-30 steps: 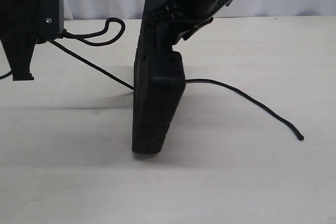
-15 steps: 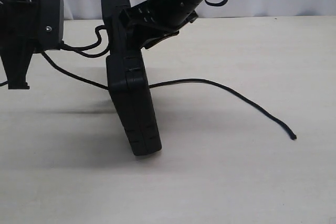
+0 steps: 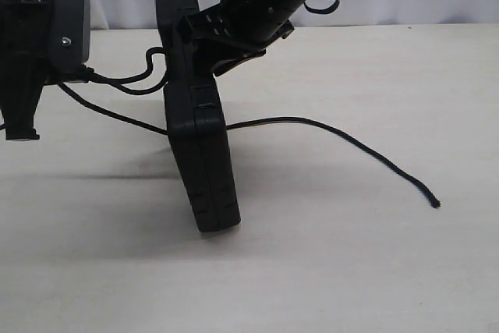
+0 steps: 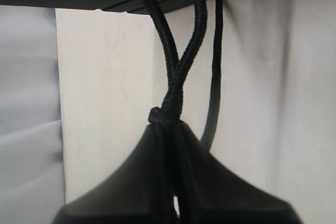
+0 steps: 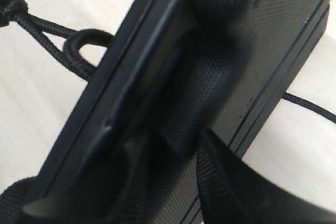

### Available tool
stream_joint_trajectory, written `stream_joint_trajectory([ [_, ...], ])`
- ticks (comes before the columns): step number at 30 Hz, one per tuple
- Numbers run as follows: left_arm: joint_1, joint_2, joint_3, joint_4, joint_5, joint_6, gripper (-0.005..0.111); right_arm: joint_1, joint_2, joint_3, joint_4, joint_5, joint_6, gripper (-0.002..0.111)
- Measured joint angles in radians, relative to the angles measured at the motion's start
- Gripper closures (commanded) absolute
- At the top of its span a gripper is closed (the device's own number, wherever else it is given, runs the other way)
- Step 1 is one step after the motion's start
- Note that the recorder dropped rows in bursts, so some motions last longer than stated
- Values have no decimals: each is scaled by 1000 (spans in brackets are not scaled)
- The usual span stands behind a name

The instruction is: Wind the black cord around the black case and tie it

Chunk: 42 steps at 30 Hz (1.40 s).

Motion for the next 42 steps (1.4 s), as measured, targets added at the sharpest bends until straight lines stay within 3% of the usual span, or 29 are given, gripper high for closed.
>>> stream_joint_trajectory([
  [8, 0, -55, 0, -19, 21, -41, 107, 36, 0, 7, 3, -40, -12, 78],
  [12, 0, -49, 0, 111, 95, -218, 107, 43, 0, 7, 5, -47, -10, 78],
  [14, 0, -46, 0, 105, 106, -244, 107, 43, 0, 7, 5, -47, -6, 78],
  [23, 0, -41, -9, -108, 180, -213, 107, 43, 0, 7, 5, -47, -2, 78],
  [32, 0, -41, -52, -73, 334, -210, 107, 43, 0, 7, 5, -47, -2, 78],
  [42, 0, -39, -92, -71, 314, -216, 107, 43, 0, 7, 5, -47, -2, 78],
])
